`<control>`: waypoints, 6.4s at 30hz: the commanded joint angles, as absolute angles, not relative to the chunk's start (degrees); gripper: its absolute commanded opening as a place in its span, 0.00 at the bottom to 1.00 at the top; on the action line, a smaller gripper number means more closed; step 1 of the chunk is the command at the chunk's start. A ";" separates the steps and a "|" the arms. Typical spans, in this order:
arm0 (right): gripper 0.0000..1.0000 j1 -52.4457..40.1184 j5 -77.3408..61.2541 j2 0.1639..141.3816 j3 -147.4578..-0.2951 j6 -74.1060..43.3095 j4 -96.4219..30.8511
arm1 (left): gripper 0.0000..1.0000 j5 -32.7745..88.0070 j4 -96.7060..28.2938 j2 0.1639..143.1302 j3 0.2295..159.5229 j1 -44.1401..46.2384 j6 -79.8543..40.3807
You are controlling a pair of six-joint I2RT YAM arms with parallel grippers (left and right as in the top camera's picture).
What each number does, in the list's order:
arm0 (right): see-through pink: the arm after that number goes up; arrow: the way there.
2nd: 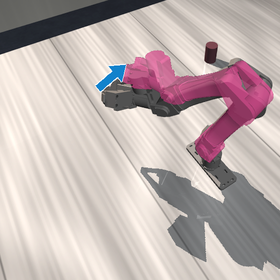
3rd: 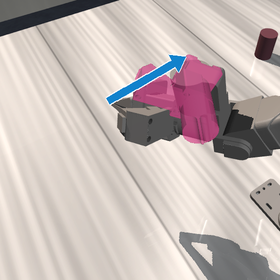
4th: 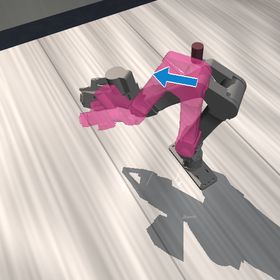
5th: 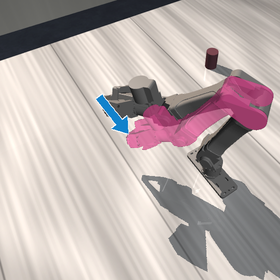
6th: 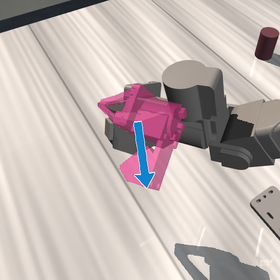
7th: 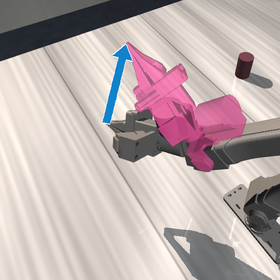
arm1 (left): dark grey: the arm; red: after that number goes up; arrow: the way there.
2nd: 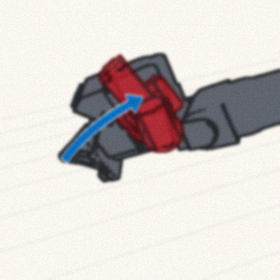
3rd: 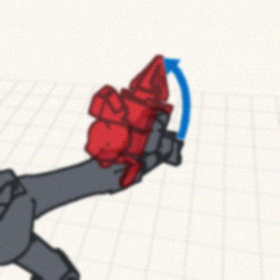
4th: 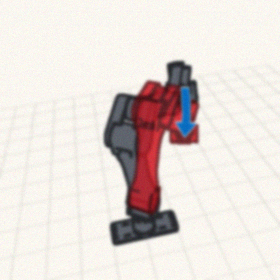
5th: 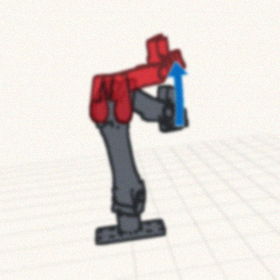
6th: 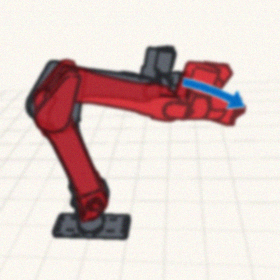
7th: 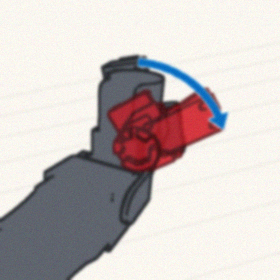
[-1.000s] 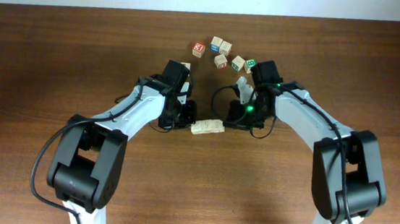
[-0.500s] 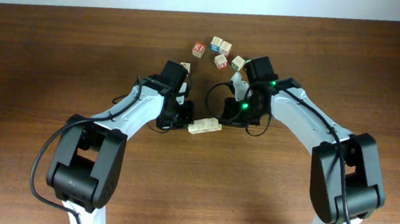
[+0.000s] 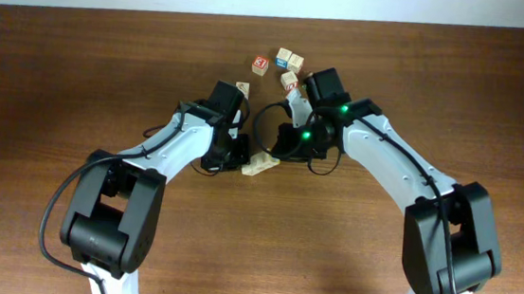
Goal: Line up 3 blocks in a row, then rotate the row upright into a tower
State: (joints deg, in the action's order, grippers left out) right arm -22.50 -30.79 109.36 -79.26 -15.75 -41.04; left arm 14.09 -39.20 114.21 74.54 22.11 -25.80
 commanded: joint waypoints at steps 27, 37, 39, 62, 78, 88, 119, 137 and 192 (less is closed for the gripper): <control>0.04 -27.38 -25.19 110.02 -79.46 -21.54 -40.07 | 0.00 19.97 -39.38 112.57 76.86 17.98 -25.28; 0.04 -27.38 -24.77 110.02 -79.48 -21.19 -39.81 | 0.00 17.56 -40.71 108.09 80.95 8.84 -22.22; 0.05 -27.38 -24.86 109.95 -80.07 -20.84 -39.72 | 0.00 17.56 -40.71 107.61 81.21 6.44 -22.17; 0.62 -19.16 -9.56 101.75 -113.27 -11.99 -69.32 | 0.41 16.32 -43.24 97.10 88.71 2.44 -7.05; 0.98 -10.33 4.80 80.18 -116.44 -10.94 -93.54 | 0.99 11.07 -44.91 91.68 88.71 2.46 -6.70; 0.98 -10.33 14.15 80.03 -116.42 -10.94 -94.78 | 0.99 11.07 -44.91 91.68 88.71 2.46 -6.70; 0.98 -1.37 0.45 9.67 -11.97 -3.22 -8.58 | 0.99 11.07 -44.91 91.68 88.71 2.46 -6.70; 0.98 -1.52 0.62 0.19 -0.32 -3.22 -4.47 | 0.99 11.07 -44.91 91.68 88.71 2.46 -6.70; 0.98 -1.52 0.62 0.19 -0.32 -3.22 -4.49 | 0.99 5.08 8.01 44.42 26.89 -1.02 8.05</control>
State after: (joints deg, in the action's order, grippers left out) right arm -1.80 0.73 0.69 -0.89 -3.11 -4.49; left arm 5.54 4.89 51.68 36.25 0.78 4.56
